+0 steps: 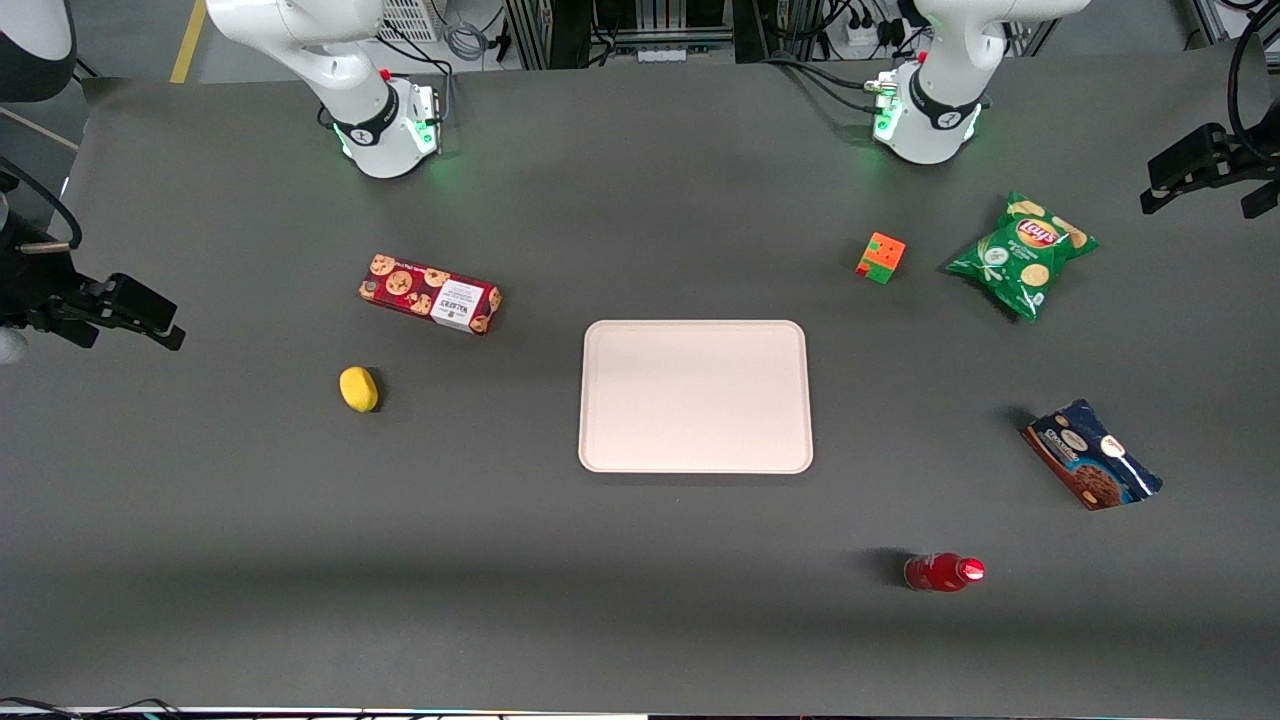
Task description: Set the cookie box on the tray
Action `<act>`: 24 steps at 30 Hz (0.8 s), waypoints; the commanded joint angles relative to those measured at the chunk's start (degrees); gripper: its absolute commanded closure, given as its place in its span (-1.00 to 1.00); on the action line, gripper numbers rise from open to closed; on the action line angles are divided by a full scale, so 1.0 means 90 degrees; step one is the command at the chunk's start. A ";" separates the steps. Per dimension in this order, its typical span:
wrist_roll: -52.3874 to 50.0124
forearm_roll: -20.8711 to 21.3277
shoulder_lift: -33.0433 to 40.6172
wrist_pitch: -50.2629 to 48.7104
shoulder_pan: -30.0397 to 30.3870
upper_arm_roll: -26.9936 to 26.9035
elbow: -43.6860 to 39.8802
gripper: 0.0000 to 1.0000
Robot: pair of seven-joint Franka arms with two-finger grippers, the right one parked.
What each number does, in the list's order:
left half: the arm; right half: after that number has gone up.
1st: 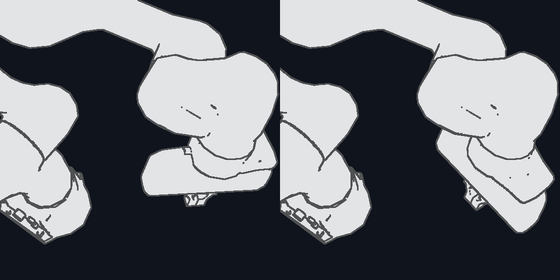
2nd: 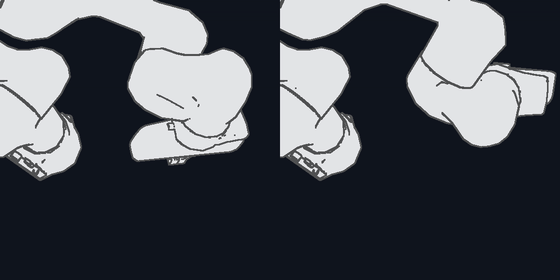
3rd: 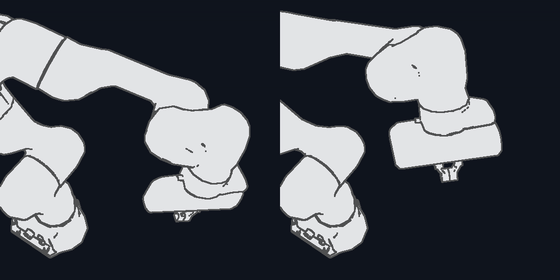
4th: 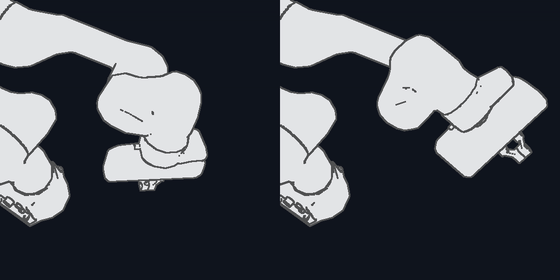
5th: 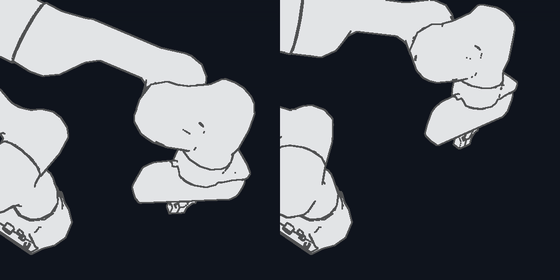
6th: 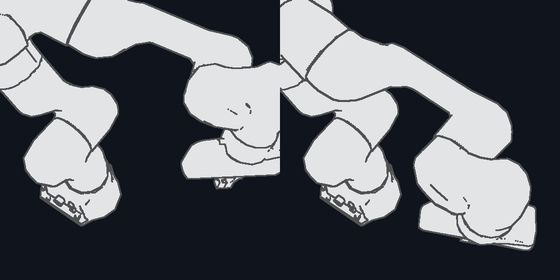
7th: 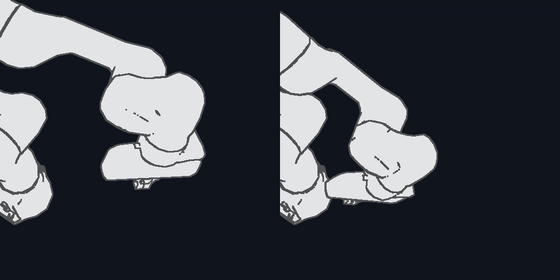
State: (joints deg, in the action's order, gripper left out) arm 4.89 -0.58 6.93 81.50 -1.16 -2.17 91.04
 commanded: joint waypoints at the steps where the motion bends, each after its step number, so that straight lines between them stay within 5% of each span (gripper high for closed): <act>1: -0.0025 0.0084 0.0031 -0.0110 -0.0008 -0.0003 -0.0066 -1.00; 24: -0.0045 0.0426 -0.0028 -0.0051 0.0002 -0.0178 -0.0144 -1.00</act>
State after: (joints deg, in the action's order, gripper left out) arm 4.84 0.63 6.85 81.51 -1.11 -3.03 91.04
